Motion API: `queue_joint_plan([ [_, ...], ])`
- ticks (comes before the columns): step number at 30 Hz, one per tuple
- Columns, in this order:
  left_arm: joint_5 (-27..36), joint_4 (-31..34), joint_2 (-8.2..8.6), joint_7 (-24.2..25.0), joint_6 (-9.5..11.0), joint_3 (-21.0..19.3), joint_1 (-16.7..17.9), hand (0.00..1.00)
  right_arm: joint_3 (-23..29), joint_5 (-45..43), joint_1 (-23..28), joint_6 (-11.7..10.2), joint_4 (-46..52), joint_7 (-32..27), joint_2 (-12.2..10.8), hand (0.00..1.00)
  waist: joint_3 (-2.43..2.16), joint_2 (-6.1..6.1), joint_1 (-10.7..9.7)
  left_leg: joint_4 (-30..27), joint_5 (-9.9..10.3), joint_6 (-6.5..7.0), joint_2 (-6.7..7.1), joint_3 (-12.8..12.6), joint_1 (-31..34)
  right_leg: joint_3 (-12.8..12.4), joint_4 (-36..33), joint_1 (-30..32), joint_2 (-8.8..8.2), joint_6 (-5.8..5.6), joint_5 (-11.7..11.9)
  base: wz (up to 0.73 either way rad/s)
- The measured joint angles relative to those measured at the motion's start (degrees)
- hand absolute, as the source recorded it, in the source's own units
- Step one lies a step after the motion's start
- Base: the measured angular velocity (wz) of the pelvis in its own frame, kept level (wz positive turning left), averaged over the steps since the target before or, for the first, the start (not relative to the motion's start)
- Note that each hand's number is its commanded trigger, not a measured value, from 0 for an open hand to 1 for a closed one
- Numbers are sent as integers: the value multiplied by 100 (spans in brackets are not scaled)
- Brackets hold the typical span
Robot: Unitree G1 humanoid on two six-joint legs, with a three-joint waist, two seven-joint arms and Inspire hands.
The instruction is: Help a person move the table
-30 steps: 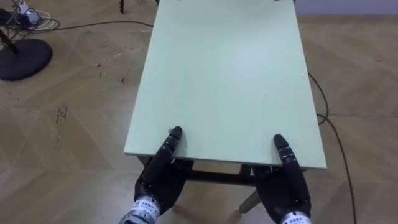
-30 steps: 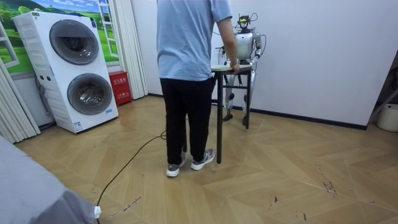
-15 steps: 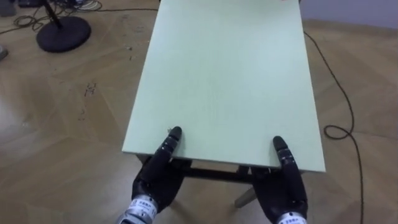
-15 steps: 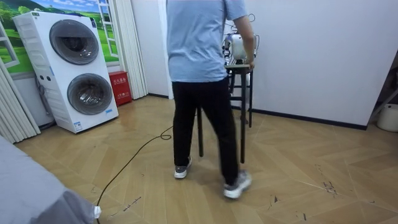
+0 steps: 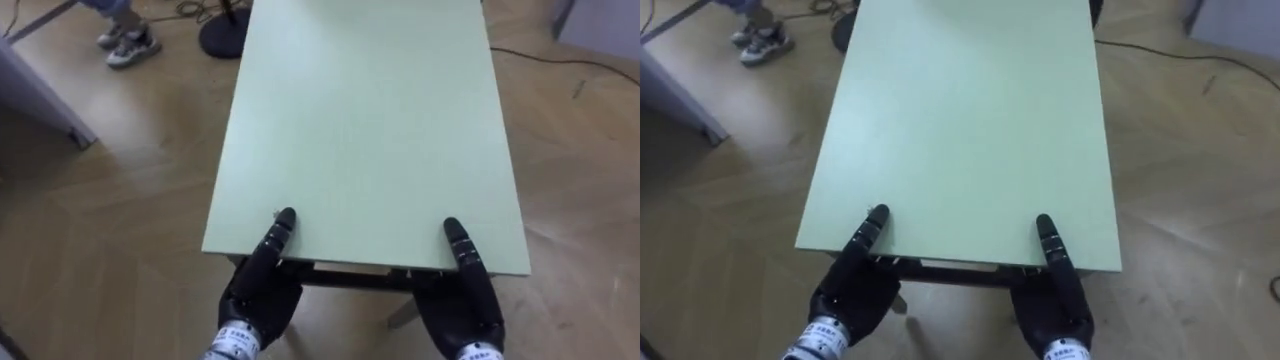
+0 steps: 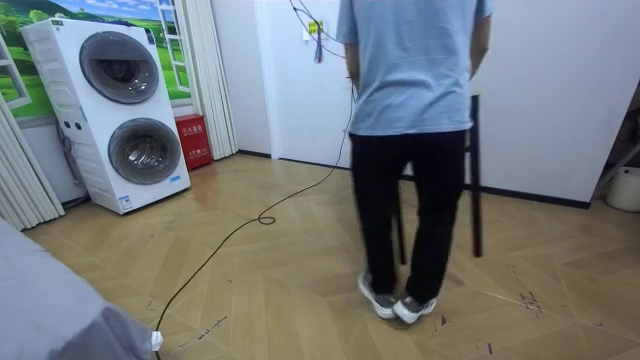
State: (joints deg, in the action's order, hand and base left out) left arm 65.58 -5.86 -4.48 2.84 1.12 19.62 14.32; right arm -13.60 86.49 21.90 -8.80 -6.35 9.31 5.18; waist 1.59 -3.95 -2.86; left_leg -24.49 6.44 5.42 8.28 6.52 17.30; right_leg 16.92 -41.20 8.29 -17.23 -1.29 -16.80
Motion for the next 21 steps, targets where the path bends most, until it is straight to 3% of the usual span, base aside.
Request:
queue_joint_plan([
  [1,46,2,-80,31,57,19,-25,100,-69,81,-16,8,1,0,4,100,-1,-49,12,-13,-15,-27,171,535,17,-692,267,167,565,52,-213,75],
  [2,70,13,-146,68,92,-2,-26,100,-137,102,-18,1,6,0,-18,100,-4,-52,32,-25,-79,-114,321,934,31,-1172,948,160,1085,37,-248,78],
  [3,66,2,-149,86,92,-19,-41,100,-146,101,-19,-10,15,0,-32,100,4,-42,-5,-63,-120,-168,379,980,79,-1364,1142,154,1259,-13,-153,117],
  [4,-45,-19,-75,63,60,-17,-62,100,-144,105,-6,-110,16,6,-45,100,34,-55,-94,-237,-83,-112,184,387,217,-997,1164,120,1105,46,-238,107],
  [5,-61,-21,-66,63,51,-16,-59,100,-146,103,-2,-122,13,6,-47,100,41,-75,-100,-337,8,-20,-77,-159,260,-791,1159,107,1075,42,-267,108],
  [6,-61,-20,-82,71,37,-4,-35,100,-146,114,29,-122,12,6,-32,100,42,-72,-58,-481,244,79,-457,-1014,257,-457,1132,32,1012,49,-333,54],
  [7,-53,-10,-101,70,32,-7,-30,100,-150,114,32,-116,26,5,-28,100,39,-74,62,-485,302,85,-683,-1587,276,-278,1120,18,993,50,-364,45],
  [8,-51,48,-142,62,32,-16,-30,100,-150,110,28,-110,43,5,2,100,76,9,188,-339,292,58,-671,-1625,280,-235,1138,33,988,49,-373,23],
  [11,-42,159,-184,-8,33,-17,-26,100,-185,127,24,-119,118,-3,-1,100,54,150,374,-12,71,162,-535,-1413,206,-222,1536,-134,1122,-2,-250,36],
  [14,-26,231,-187,-11,54,-28,68,100,-301,132,-15,-180,141,4,149,100,43,185,637,120,66,160,-498,-1346,96,-200,1854,-395,1177,-16,-167,14],
  [18,17,318,-300,-10,84,-44,137,100,-375,119,-24,-173,141,45,175,100,41,187,645,119,39,153,-370,-1015,81,74,2030,-633,1200,-37,-125,48],
  [21,17,324,-292,6,89,-81,180,100,-384,131,-24,-112,132,44,173,100,41,190,745,192,-45,146,-283,-860,97,177,2076,-693,1211,-32,-115,42],
])
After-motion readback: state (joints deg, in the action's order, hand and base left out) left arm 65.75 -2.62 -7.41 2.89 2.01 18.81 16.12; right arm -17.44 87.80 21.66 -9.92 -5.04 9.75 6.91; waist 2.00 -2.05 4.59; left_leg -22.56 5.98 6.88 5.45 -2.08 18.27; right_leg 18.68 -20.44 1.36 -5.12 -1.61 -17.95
